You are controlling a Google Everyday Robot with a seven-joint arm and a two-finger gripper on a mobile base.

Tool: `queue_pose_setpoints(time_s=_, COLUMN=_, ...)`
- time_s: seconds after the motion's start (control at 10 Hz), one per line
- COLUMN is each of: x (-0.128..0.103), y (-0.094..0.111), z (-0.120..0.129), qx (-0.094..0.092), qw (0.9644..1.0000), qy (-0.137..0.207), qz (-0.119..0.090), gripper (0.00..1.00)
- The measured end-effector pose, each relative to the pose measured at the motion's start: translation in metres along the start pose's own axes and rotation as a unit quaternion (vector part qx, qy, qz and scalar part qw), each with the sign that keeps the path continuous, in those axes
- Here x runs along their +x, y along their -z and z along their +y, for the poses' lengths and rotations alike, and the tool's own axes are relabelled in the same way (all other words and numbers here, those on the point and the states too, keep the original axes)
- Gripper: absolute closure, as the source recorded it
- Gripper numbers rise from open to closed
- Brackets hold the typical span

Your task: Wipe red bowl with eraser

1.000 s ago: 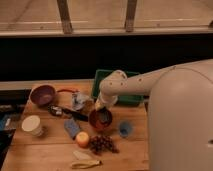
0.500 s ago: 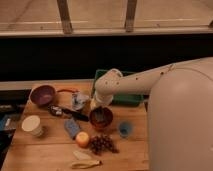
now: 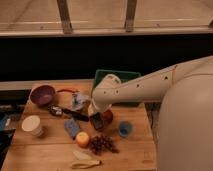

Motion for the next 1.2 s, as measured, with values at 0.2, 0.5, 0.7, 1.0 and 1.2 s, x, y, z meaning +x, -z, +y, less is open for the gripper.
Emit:
queue_pose_setpoints(time_s=0.2, x=-0.002, y=-0.001, z=-0.014, qx=0.014, qw=0.9998, qy=-0.013, qz=0.001, gripper=1.00)
queue_pose_setpoints(time_s=0.5, x=-0.025, y=-0.007, z=-0.039, qx=0.033, qw=0.9991, qy=-0.026, qz=0.001, gripper=1.00)
queue_pose_setpoints(time_s=0.7, x=-0.039, y=-0.012, z=-0.052, qx=0.038, qw=0.9988, qy=-0.031, qz=0.002, gripper=1.00)
queue_pose_setpoints(time_s=1.0, x=-0.052, y=-0.015, z=-0.044, qx=0.014, qw=0.9995, qy=-0.028, qz=-0.007, gripper=1.00)
queue_pose_setpoints(time_s=1.2, x=-0.050, y=-0.012, z=-0.015, qx=-0.009, qw=0.9999, qy=-0.003, qz=-0.012, gripper=1.00)
